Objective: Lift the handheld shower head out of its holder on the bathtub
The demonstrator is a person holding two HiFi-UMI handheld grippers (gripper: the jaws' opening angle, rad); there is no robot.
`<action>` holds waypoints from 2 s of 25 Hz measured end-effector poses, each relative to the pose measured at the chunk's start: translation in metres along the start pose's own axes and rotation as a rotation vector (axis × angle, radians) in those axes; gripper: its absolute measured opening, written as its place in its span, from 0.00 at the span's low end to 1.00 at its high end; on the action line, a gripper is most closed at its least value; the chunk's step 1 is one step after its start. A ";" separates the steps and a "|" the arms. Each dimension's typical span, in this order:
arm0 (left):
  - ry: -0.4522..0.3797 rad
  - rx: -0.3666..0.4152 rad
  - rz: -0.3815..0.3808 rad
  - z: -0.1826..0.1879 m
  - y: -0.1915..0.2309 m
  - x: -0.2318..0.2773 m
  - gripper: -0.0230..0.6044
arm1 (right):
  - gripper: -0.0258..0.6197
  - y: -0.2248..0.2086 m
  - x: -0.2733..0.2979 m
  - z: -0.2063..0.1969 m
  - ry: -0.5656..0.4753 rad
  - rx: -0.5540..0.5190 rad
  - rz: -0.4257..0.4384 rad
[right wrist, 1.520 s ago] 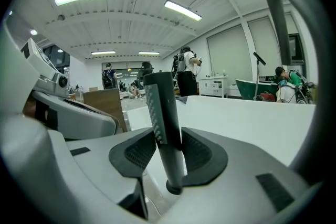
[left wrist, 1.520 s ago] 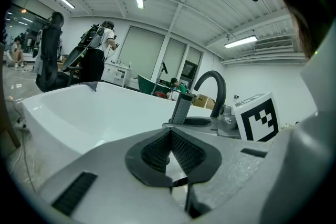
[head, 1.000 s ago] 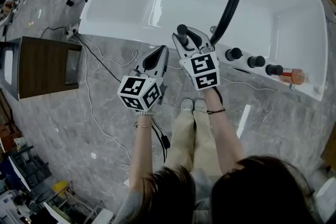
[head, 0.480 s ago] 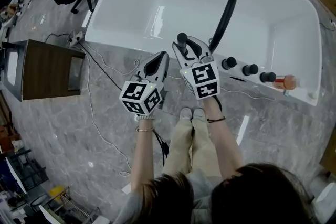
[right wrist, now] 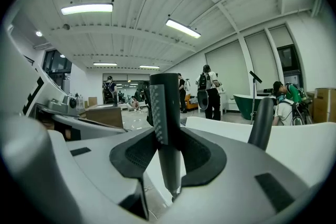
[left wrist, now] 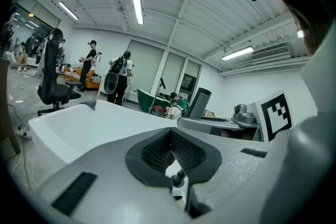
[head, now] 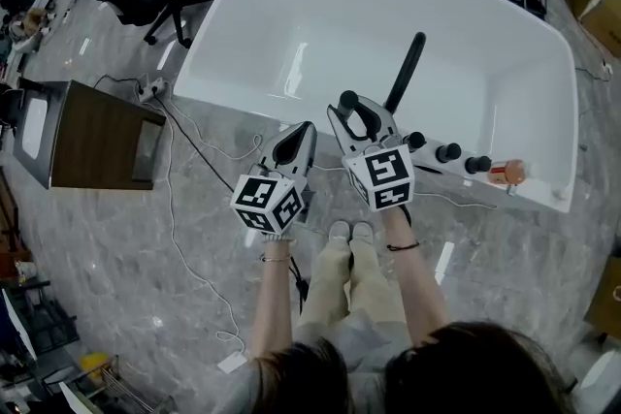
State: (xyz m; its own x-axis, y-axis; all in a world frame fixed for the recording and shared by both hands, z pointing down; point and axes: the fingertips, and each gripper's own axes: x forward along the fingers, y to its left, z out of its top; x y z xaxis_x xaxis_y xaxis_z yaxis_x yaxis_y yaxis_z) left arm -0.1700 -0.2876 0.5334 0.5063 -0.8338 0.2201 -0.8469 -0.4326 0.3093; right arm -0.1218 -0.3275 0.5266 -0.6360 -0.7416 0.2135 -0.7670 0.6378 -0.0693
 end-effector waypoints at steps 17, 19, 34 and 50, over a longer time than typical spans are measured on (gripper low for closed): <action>-0.067 0.036 -0.042 0.071 -0.044 -0.032 0.04 | 0.24 0.011 -0.040 0.090 -0.087 0.001 0.014; -0.069 0.040 -0.047 0.075 -0.047 -0.034 0.04 | 0.24 0.012 -0.043 0.094 -0.090 0.003 0.014; -0.092 0.052 -0.067 0.090 -0.068 -0.051 0.04 | 0.25 0.023 -0.071 0.120 -0.143 0.006 0.016; -0.112 0.051 -0.059 0.099 -0.070 -0.062 0.04 | 0.25 0.024 -0.084 0.133 -0.166 0.012 -0.016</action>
State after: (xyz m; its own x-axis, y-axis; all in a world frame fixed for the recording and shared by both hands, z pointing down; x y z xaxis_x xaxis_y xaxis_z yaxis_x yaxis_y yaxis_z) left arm -0.1584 -0.2399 0.4064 0.5362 -0.8385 0.0971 -0.8249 -0.4961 0.2707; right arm -0.0980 -0.2775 0.3776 -0.6284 -0.7763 0.0503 -0.7773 0.6242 -0.0786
